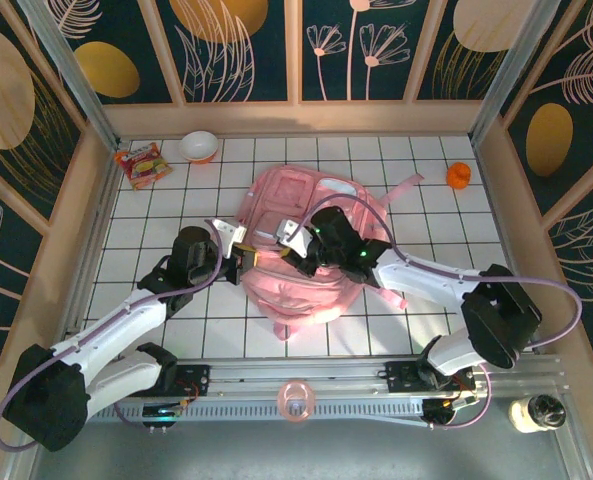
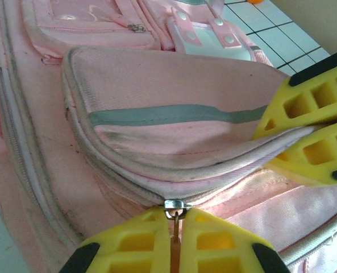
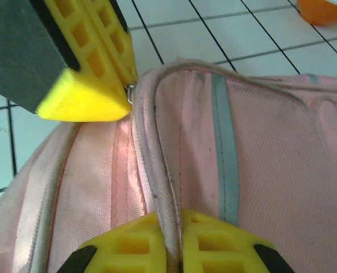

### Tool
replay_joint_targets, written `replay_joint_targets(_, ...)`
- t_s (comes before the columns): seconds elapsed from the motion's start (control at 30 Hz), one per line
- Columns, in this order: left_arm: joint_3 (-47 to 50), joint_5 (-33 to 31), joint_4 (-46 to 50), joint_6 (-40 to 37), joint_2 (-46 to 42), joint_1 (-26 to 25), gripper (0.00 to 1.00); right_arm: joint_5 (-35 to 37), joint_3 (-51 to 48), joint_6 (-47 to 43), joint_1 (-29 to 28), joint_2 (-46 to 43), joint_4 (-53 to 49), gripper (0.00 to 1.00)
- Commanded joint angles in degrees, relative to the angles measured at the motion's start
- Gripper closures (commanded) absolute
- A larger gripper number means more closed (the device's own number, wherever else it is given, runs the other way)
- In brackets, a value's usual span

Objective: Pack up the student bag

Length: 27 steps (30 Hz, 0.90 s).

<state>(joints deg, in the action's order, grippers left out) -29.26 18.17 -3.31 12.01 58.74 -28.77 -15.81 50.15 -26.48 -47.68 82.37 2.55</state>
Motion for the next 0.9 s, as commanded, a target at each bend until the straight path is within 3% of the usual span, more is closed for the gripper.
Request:
replay_joint_targets(0.0, -1.0, -8.1, 3.6, -1.4, 0.1, 2.8, 0.93, -11.3, -1.5, -2.1, 4.9, -6.7, 0.4, 1.0)
replay_joint_targets(0.17, -3.1, -11.4, 3.9, -3.3, 3.7, 4.8, 0.88, -20.3, -0.6, -7.5, 8.7, -8.2, -5.5, 1.0)
replay_joint_targets(0.33, -5.3, -11.4, 3.0, -4.4, 5.6, 5.2, 0.82, -23.6, 1.3, -9.7, 10.2, -6.9, -7.7, 1.0)
replay_joint_targets(0.5, -4.5, -10.0, 0.8, -4.7, 6.2, 5.3, 0.99, -25.5, 2.4, -10.1, 10.7, -6.3, -7.3, 1.0)
replay_joint_targets(0.67, -3.6, -11.0, -3.9, -4.8, 9.5, 6.4, 0.99, -29.3, 2.7, -11.4, 11.4, -7.1, -8.6, 1.0)
replay_joint_targets(0.73, -4.8, -11.5, -5.0, -4.3, 11.6, 6.6, 0.91, -29.7, 2.7, -11.3, 11.7, -7.5, -8.9, 1.0)
replay_joint_targets(0.87, -6.7, -7.0, -6.7, -5.3, 9.9, 6.6, 0.62, -25.8, 2.3, -8.3, 12.2, -7.7, -6.2, 1.0)
